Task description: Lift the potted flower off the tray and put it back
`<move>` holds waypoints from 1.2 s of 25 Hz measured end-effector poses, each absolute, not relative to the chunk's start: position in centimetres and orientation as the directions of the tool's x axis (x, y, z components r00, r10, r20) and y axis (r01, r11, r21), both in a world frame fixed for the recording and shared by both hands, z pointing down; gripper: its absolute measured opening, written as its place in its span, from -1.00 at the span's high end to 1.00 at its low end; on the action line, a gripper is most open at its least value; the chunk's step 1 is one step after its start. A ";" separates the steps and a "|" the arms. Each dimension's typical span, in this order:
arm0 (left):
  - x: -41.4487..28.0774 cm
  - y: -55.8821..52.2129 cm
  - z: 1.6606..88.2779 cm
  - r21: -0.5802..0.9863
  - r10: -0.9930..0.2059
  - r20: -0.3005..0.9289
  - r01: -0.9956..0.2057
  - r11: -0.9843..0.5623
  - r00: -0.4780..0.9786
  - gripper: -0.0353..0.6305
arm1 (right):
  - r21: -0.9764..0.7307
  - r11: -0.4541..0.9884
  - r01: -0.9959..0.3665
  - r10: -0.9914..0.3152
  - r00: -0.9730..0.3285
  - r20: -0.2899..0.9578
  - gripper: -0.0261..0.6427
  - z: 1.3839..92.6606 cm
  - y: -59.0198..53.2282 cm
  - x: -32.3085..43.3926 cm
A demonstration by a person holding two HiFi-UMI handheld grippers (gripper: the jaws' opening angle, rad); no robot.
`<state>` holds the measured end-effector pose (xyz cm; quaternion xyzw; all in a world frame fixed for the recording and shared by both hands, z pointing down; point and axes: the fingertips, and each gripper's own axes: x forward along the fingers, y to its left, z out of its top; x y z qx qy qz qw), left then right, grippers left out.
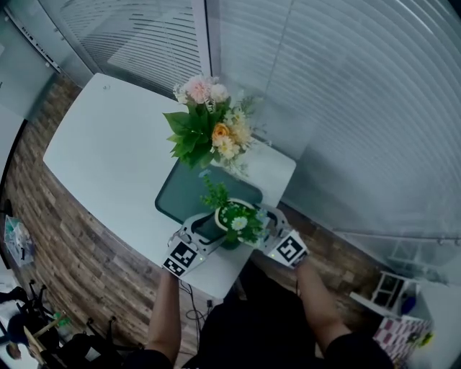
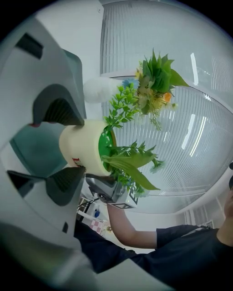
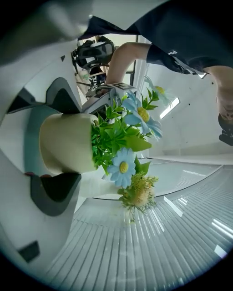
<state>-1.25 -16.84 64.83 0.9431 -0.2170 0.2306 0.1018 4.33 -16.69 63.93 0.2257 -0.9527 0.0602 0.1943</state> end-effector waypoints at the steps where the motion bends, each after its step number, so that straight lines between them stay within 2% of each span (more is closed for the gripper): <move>1: -1.3 -17.1 65.1 0.096 -0.362 0.481 -0.458 -0.884 0.799 0.04 | -0.025 0.893 -0.449 -0.403 -0.823 0.401 -0.28 64.2 -17.0 4.3; 12: -1.3 -19.3 68.4 0.107 -0.350 0.540 -0.474 -0.874 0.766 0.04 | -0.021 0.899 -0.438 -0.386 -0.812 0.437 -0.28 67.5 -19.3 4.4; 23: -1.3 -20.9 71.9 0.102 -0.311 0.622 -0.468 -0.878 0.719 0.06 | -0.048 0.869 -0.493 -0.406 -0.763 0.503 -0.28 71.1 -20.8 4.5; 30: -1.5 -21.9 72.3 0.081 -0.323 0.633 -0.474 -0.877 0.704 0.07 | -0.032 0.864 -0.502 -0.415 -0.748 0.519 -0.28 71.8 -21.7 4.3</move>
